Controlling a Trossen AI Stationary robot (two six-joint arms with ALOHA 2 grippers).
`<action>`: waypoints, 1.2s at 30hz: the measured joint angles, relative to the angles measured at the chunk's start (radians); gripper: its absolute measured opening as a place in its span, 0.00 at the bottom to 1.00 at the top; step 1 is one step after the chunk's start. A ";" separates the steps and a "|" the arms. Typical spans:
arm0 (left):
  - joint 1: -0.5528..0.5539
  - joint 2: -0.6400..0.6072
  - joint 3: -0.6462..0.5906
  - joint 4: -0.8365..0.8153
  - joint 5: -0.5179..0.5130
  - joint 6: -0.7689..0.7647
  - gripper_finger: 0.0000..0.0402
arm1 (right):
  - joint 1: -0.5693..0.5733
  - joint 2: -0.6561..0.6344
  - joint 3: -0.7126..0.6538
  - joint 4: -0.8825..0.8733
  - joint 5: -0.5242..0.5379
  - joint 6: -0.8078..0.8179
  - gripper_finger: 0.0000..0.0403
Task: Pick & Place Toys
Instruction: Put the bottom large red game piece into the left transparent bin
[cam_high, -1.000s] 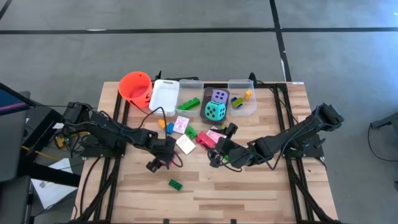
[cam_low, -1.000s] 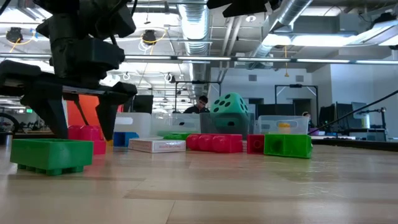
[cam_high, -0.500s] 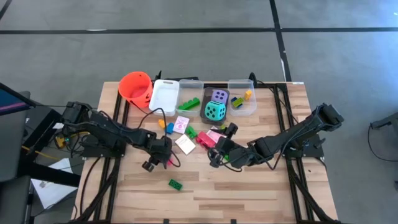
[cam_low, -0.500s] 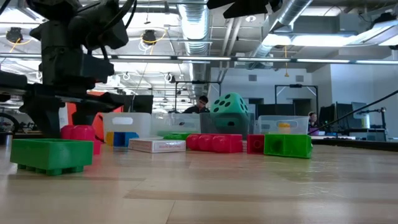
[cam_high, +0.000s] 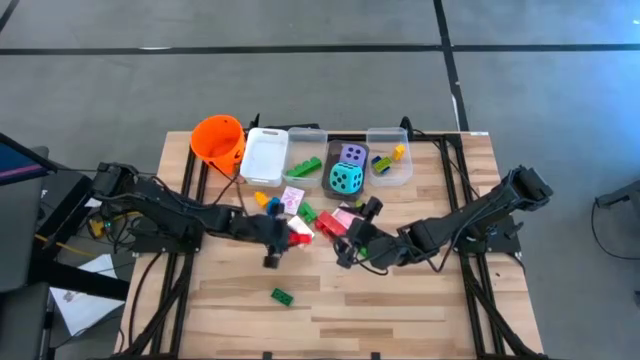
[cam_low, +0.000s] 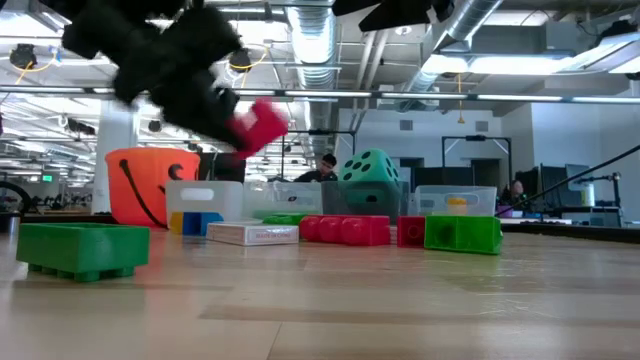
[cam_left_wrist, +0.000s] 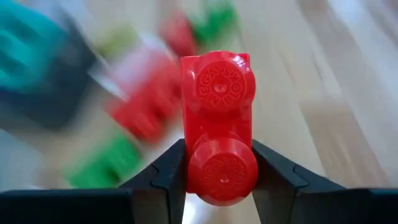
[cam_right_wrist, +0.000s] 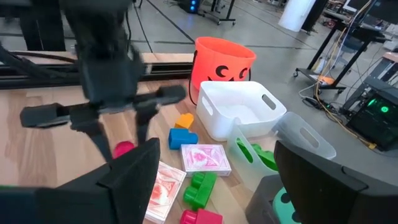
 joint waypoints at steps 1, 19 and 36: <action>0.000 0.000 0.000 0.067 -0.040 0.004 0.32 | -0.003 0.000 0.000 0.000 0.000 0.000 0.77; 0.378 0.002 0.000 0.423 -0.465 -0.003 0.32 | -0.010 0.000 0.000 -0.001 0.000 0.027 0.77; 0.614 0.171 0.001 0.542 -0.023 -0.124 0.41 | -0.048 0.000 0.000 0.001 0.000 0.026 0.77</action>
